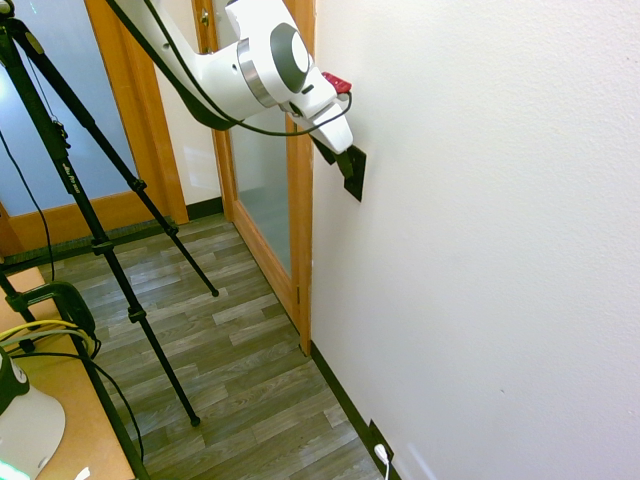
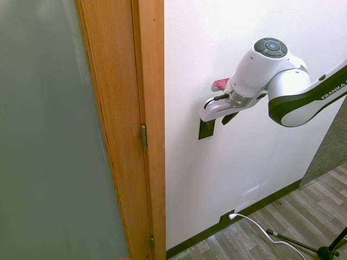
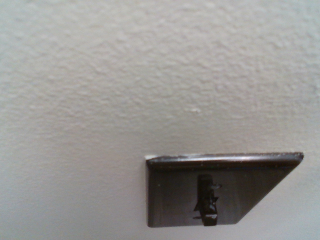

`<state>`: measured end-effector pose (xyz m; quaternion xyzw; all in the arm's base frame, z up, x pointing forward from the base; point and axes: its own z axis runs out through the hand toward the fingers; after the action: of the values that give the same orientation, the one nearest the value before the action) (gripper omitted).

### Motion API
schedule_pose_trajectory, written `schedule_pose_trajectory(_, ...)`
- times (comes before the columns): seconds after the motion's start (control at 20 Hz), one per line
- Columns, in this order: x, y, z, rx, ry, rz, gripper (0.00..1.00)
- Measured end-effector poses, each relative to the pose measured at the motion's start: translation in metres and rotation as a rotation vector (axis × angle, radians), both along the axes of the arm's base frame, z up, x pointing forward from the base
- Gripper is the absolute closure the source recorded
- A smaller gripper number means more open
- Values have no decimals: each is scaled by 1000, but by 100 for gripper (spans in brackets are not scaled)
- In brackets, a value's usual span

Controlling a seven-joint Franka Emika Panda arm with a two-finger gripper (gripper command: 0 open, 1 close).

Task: Turn off the light

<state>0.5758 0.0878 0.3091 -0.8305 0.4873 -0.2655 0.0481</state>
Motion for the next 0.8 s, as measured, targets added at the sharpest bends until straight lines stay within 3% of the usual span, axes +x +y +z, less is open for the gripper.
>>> schedule_pose_trajectory(0.8,23,3,-11,-11,-21,2,100)
